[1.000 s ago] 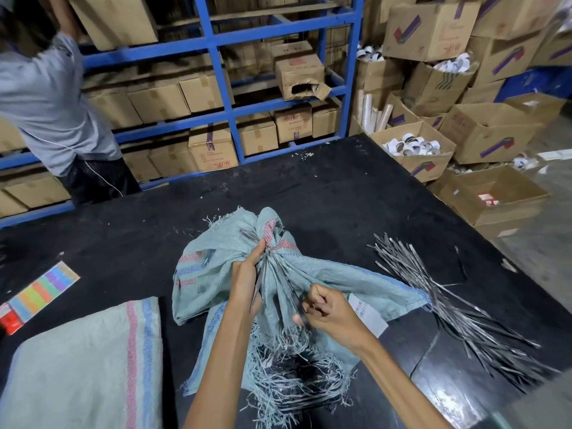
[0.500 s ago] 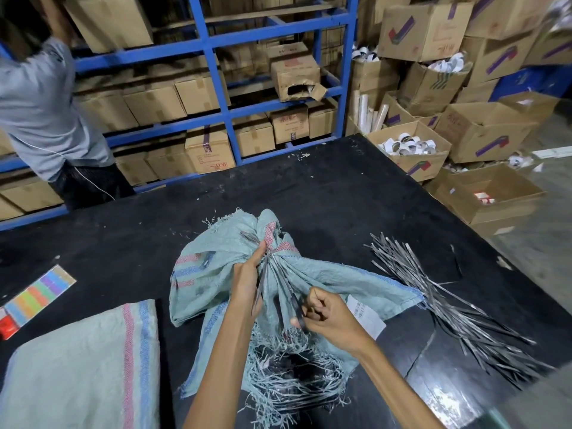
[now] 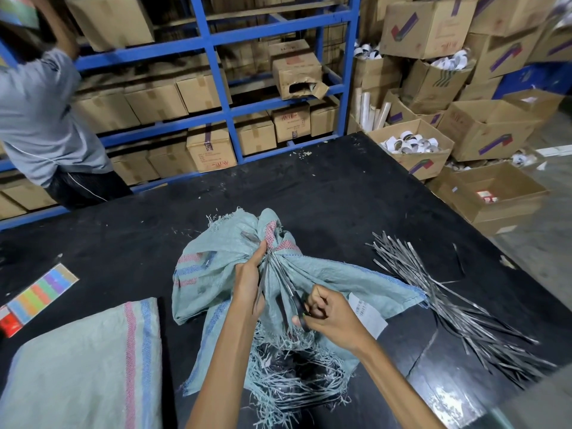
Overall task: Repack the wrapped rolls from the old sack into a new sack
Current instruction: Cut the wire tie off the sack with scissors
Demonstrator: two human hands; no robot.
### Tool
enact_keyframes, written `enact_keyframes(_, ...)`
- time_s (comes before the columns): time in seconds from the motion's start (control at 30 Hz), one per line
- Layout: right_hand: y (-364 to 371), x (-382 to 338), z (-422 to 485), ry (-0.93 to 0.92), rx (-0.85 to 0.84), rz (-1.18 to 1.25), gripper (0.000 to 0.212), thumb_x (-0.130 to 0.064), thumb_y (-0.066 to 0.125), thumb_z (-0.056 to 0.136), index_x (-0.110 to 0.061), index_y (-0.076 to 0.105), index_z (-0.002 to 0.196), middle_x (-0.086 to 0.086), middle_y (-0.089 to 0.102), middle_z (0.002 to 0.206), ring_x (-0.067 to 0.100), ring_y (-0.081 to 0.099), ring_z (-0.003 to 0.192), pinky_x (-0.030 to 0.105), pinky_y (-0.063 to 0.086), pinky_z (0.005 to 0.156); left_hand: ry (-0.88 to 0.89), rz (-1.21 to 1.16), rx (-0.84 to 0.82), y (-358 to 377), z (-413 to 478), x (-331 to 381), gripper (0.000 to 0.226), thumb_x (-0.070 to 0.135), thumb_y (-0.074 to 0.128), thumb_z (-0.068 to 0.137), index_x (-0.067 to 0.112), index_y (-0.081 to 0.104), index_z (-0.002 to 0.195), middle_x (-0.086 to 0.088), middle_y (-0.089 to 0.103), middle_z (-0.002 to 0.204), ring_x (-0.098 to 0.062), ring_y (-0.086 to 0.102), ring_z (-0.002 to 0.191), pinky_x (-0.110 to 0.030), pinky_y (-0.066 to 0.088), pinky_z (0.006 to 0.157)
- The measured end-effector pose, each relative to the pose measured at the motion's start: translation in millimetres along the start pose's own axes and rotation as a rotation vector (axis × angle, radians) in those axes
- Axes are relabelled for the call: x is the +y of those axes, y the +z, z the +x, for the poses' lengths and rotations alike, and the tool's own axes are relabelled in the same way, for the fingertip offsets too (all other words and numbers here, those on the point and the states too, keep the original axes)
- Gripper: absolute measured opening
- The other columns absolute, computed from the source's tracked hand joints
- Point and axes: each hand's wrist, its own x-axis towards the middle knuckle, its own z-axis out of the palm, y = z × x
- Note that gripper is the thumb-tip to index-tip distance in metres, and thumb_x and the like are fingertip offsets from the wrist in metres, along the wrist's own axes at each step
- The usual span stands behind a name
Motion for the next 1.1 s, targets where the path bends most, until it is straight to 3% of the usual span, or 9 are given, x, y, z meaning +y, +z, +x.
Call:
enact_keyframes(0.13, -0.4, -1.8, 2.3, 0.026, -0.057, 0.077, 0.065, -0.020, 0.090, 0.072, -0.017, 0.025, 0.072, -0.003, 0.030, 0.068, 0.033, 0.023, 0.070, 0.038, 0.024, 0.066, 0.002, 0.001, 0.006, -1.7, 0.6, -0.4, 0.036, 0.028, 0.066, 0.095, 0.002, 0.070, 0.120, -0.020, 0.072, 0.116, -0.032, 0.070, 0.108, -0.052, 0.049, 0.104)
enact_keyframes(0.3, 1.6, -3.4, 2.2, -0.010, -0.039, 0.088, 0.066, -0.033, 0.093, 0.067, -0.026, 0.028, 0.069, -0.005, 0.028, 0.068, 0.020, 0.025, 0.067, 0.033, 0.026, 0.065, -0.006, 0.000, 0.010, -2.0, -1.2, 0.8, 0.038, 0.029, 0.066, 0.095, 0.000, 0.070, 0.119, -0.021, 0.072, 0.115, -0.034, 0.071, 0.108, -0.052, 0.050, 0.103)
enact_keyframes(0.53, 5.9, -5.5, 3.8, -0.024, -0.005, 0.086, 0.062, -0.019, 0.091, 0.072, -0.023, 0.029, 0.071, -0.008, 0.031, 0.066, 0.010, 0.027, 0.063, 0.020, 0.030, 0.062, -0.032, -0.007, 0.005, 5.4, -6.0, 1.5, 0.041, 0.033, 0.065, 0.095, 0.000, 0.071, 0.118, -0.022, 0.071, 0.116, -0.033, 0.070, 0.108, -0.050, 0.048, 0.105)
enact_keyframes(0.6, 8.4, -8.6, 5.6, -0.035, 0.002, 0.092, 0.062, -0.028, 0.092, 0.070, -0.025, 0.030, 0.071, 0.001, 0.032, 0.069, 0.012, 0.029, 0.065, 0.018, 0.032, 0.063, -0.027, -0.026, 0.008, 7.1, -6.6, -0.4, 0.047, 0.036, 0.069, 0.091, -0.002, 0.071, 0.119, -0.024, 0.069, 0.120, -0.035, 0.068, 0.113, -0.052, 0.047, 0.106)
enact_keyframes(0.7, 12.1, -9.7, 5.5, -0.040, 0.016, 0.105, 0.058, -0.043, 0.092, 0.064, -0.033, 0.035, 0.066, 0.006, 0.032, 0.072, 0.017, 0.030, 0.068, 0.023, 0.032, 0.065, -0.017, -0.001, 0.031, 5.8, -3.8, -3.5, 0.048, 0.038, 0.074, 0.084, -0.003, 0.075, 0.110, -0.027, 0.069, 0.118, -0.039, 0.068, 0.111, -0.056, 0.048, 0.104)
enact_keyframes(0.8, 12.1, -6.2, 2.7, -0.027, 0.025, 0.108, 0.060, -0.044, 0.093, 0.064, -0.027, 0.035, 0.067, 0.009, 0.031, 0.073, 0.021, 0.028, 0.070, 0.035, 0.029, 0.068, -0.007, 0.029, 0.081, 4.7, -2.3, -4.5, 0.044, 0.035, 0.076, 0.084, -0.003, 0.076, 0.105, -0.027, 0.071, 0.111, -0.039, 0.071, 0.104, -0.057, 0.052, 0.099)
enact_keyframes(0.97, 3.4, -13.5, 0.3, -0.012, -0.056, 0.110, 0.065, -0.040, 0.090, 0.067, -0.021, 0.028, 0.071, 0.001, 0.031, 0.069, 0.013, 0.025, 0.066, 0.023, 0.025, 0.062, 0.007, 0.126, 0.201, 6.2, -0.1, -2.6, 0.079, 0.050, 0.086, 0.065, 0.007, 0.061, 0.126, -0.015, 0.073, 0.115, -0.029, 0.074, 0.099, -0.049, 0.060, 0.087)
enact_keyframes(1.03, -0.6, -14.7, -0.5, -0.010, -0.109, 0.097, 0.063, -0.040, 0.087, 0.071, -0.019, 0.028, 0.074, -0.009, 0.034, 0.068, 0.011, 0.027, 0.068, 0.023, 0.024, 0.062, -0.003, 0.182, 0.194, 5.7, -0.9, 0.5, 0.090, 0.060, 0.086, 0.060, 0.016, 0.055, 0.132, -0.008, 0.070, 0.122, -0.024, 0.072, 0.104, -0.047, 0.059, 0.089)
enact_keyframes(1.1, -3.6, -11.5, -2.3, 0.011, -0.123, 0.121, 0.061, -0.043, 0.086, 0.076, -0.017, 0.031, 0.074, -0.003, 0.031, 0.069, 0.016, 0.033, 0.073, 0.025, 0.025, 0.062, -0.048, 0.244, 0.168, 3.3, -6.2, 3.9, 0.091, 0.067, 0.086, 0.057, 0.019, 0.052, 0.126, -0.004, 0.064, 0.126, -0.020, 0.067, 0.110, -0.047, 0.055, 0.095)
